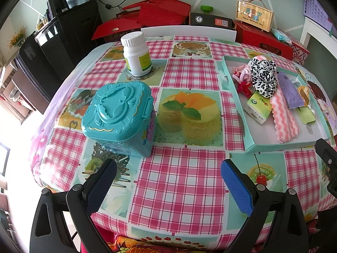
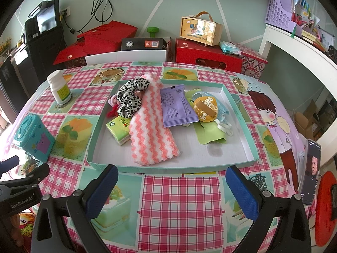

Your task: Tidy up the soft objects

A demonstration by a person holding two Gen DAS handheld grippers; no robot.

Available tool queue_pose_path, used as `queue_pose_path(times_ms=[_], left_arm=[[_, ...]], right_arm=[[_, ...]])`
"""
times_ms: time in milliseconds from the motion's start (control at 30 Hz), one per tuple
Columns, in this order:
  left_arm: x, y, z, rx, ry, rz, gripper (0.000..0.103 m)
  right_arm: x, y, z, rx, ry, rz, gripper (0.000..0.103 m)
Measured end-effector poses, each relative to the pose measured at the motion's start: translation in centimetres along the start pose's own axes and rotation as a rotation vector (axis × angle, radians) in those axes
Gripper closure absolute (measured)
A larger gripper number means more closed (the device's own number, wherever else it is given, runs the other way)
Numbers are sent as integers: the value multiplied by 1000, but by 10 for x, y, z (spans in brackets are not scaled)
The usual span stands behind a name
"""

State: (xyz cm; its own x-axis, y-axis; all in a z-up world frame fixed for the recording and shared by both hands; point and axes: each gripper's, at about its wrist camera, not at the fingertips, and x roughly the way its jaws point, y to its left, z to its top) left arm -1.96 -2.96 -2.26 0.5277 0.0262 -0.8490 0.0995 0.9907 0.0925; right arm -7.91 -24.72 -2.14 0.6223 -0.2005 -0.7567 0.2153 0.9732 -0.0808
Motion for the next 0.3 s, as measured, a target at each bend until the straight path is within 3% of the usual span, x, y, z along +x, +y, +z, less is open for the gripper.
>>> queue_pose_path(times_ms=[300], left_arm=[[-1,1,-1,-3,0,-1,4]], right_arm=[[0,0,0,0,0,0,0]])
